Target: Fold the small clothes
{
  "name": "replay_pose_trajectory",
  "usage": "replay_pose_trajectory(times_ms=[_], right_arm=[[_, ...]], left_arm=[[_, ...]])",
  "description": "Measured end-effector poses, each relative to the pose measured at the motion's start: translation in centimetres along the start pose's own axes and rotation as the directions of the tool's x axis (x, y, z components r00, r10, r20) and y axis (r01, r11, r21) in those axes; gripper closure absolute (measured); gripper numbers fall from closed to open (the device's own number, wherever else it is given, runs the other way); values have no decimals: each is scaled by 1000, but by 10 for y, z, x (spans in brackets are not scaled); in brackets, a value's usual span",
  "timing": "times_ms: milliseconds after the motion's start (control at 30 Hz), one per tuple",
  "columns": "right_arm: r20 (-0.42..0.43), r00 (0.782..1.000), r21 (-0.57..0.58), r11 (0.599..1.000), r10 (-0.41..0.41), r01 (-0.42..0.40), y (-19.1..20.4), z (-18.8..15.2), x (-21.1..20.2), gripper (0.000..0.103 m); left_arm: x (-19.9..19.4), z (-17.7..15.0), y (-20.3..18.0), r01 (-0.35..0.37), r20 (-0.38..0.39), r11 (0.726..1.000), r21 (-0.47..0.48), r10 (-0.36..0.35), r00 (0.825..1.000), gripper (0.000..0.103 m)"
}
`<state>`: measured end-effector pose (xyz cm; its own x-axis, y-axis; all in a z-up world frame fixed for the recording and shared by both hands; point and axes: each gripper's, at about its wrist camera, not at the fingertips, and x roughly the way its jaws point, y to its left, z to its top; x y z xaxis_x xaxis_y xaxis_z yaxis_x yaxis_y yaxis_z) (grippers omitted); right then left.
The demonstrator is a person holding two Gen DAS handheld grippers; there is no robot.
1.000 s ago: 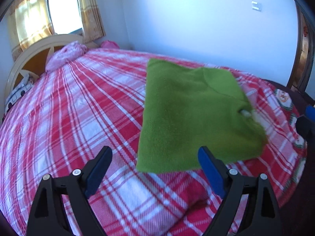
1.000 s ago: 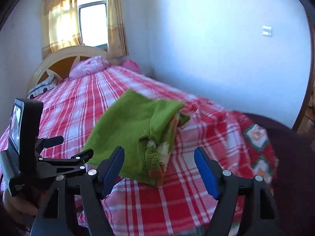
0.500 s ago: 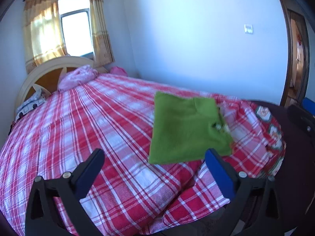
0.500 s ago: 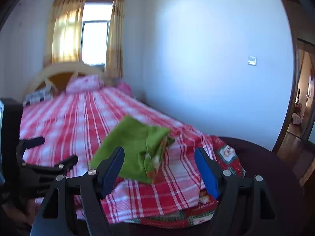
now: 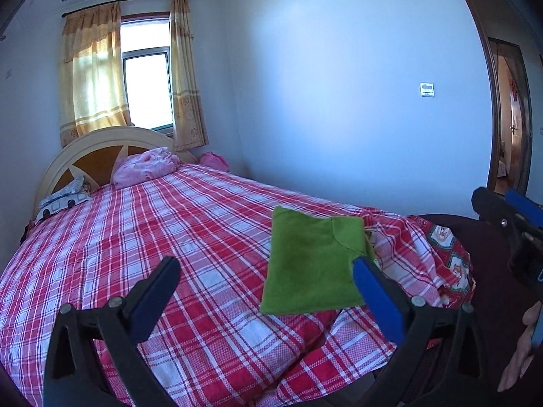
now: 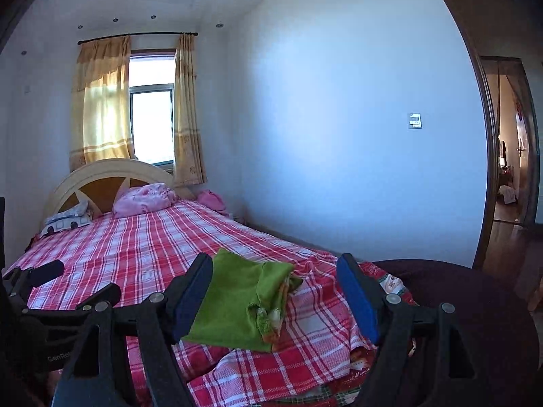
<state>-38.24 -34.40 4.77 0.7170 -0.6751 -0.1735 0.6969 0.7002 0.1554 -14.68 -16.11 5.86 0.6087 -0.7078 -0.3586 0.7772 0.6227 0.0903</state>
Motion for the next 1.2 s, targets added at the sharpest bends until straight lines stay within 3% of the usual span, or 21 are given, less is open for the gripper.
replay_pose_trajectory(times_ms=[467, 967, 1200], right_arm=[[-9, 1000, -7, 1000, 3, -3, 2, -4, 3, 23], [-17, 1000, -5, 1000, 5, -5, 0, -6, 6, 23], [-42, 999, 23, 999, -22, 23, -7, -8, 11, 23]], left_arm=[[-5, 3, -1, -57, 12, 998, 6, 57, 998, 0], [-10, 4, -4, -32, 32, 999, 17, 32, 999, 0], [-4, 3, -2, -18, 5, 1000, 9, 18, 1000, 0]])
